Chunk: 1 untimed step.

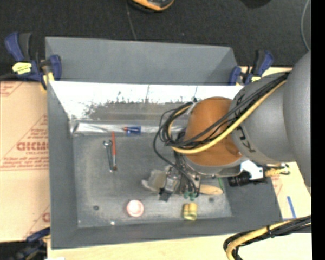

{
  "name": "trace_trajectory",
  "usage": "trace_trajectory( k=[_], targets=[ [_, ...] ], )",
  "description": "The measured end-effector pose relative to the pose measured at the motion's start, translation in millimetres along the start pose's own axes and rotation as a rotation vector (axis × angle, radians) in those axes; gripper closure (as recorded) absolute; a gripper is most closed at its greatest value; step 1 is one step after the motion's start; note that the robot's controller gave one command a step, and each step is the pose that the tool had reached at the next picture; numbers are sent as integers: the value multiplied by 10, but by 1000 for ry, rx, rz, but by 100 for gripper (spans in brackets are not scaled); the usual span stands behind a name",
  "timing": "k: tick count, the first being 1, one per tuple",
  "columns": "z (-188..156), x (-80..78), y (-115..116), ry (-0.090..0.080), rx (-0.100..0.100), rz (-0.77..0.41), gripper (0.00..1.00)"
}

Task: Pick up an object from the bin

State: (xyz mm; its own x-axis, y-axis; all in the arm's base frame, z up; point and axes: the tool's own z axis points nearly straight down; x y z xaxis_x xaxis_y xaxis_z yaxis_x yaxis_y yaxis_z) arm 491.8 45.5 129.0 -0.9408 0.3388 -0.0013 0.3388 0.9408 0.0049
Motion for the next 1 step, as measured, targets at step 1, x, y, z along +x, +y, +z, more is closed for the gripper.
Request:
trace_trajectory(
  k=[1],
  targets=[
    [-184, -5, 2, -2, -1, -2, 100]
  ],
)
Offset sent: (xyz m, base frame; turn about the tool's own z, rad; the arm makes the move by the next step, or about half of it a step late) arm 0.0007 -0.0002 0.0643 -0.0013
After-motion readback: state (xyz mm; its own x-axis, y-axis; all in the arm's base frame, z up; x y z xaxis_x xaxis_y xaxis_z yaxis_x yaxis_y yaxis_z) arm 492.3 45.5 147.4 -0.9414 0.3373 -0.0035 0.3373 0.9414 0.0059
